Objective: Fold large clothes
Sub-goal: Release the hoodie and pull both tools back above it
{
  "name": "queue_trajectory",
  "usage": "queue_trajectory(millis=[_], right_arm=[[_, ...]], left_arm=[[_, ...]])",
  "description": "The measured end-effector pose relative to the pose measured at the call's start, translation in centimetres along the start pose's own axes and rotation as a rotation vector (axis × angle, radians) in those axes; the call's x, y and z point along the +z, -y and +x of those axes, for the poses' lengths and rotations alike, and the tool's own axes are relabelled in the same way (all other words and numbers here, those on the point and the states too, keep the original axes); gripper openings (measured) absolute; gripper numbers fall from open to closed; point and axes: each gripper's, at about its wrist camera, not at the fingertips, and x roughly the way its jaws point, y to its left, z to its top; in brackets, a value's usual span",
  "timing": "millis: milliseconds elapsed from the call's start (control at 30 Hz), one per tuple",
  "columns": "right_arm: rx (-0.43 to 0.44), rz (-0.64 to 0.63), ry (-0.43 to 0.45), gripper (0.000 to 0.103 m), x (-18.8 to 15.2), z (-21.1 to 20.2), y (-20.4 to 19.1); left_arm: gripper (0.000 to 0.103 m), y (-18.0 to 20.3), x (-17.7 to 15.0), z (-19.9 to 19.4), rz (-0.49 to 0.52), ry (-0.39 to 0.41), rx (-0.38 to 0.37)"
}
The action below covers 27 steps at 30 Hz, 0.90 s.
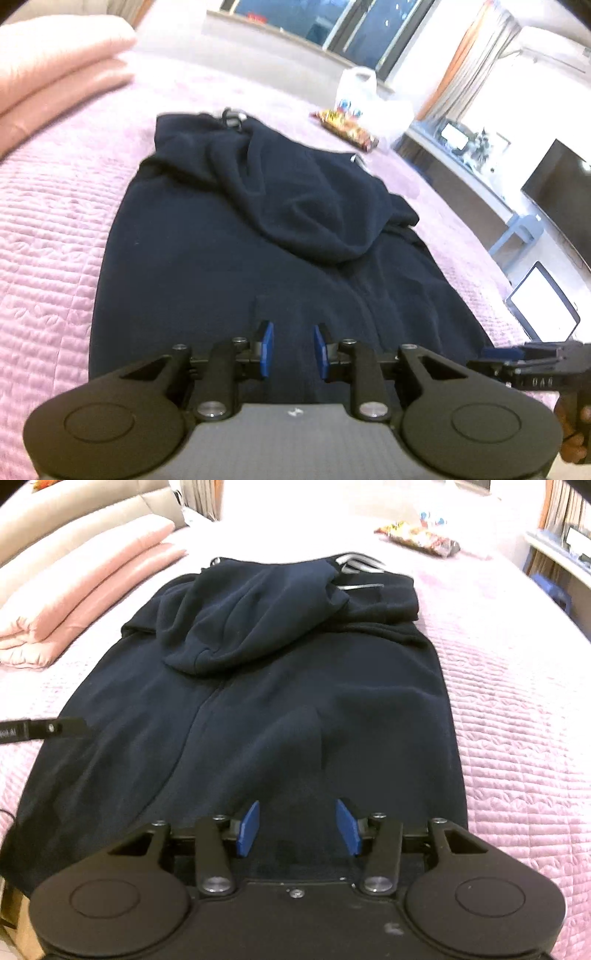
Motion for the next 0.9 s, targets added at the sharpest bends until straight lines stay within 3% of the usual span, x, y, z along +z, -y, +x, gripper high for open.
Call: queue_trajectory(millis=[67,167,233,300,400,467,567,667,700,733,767,800,833,900], right_arm=[[0.014,-0.017,0.035,0.055,-1.7,-0.8,-0.2],[-0.026,-0.038,0.096,0.056,-3.9,-3.2,-0.6],[-0.083,-0.06,0.11,0.067,-5.4,-4.7,-0.6],[-0.119,-0.057,0.087,0.071,-6.7,-5.8,-0.6],[-0.065,-0.053,0.063,0.072,-7.4,-6.9,-0.9],[-0.049,-0.051,0.095,0.075,-7.3,-7.0,-1.4],[-0.057,0.003,0.113,0.076,-5.9,-5.8,-2.2],[-0.108,0.004,0.067,0.076,-4.5,-2.9,-3.2],[-0.168,-0.024,0.026,0.07,-4.3,-1.7,-3.6],[-0.194,-0.039,0.014,0.053,-4.4,-1.3,-3.8],[-0.194,-0.042,0.017,0.042,-4.5,-1.3,-3.7],[-0.186,-0.039,0.018,0.014,-4.9,-1.4,-3.5],[-0.18,-0.028,0.017,0.0,-5.2,-1.6,-3.2],[-0.169,0.041,0.052,0.0,-6.0,-3.2,-1.7]], left_arm=[[0.028,0.5,-1.2,-1.2,0.0,0.04,0.021],[0.028,1.5,-3.1,-3.6,0.0,0.062,0.117],[0.03,2.4,-4.2,-5.5,-0.01,0.034,0.232],[0.033,2.8,-5.0,-7.0,-0.03,-0.022,0.297],[0.037,3.0,-6.0,-9.7,-0.069,-0.065,0.321],[0.043,3.5,-6.5,-11.2,-0.069,-0.071,0.342],[0.051,4.1,-7.0,-12.5,-0.076,-0.055,0.41],[0.051,3.9,-7.1,-13.2,-0.125,-0.055,0.4],[0.051,3.7,-7.1,-13.4,-0.132,-0.058,0.404],[0.051,3.7,-7.1,-13.7,-0.132,-0.056,0.411],[0.051,3.6,-7.2,-14.0,-0.128,-0.052,0.419],[0.051,3.6,-7.3,-14.3,-0.128,-0.049,0.427],[0.051,3.5,-7.4,-14.6,-0.134,-0.046,0.434],[0.051,3.1,-7.6,-14.9,-0.154,-0.045,0.433]])
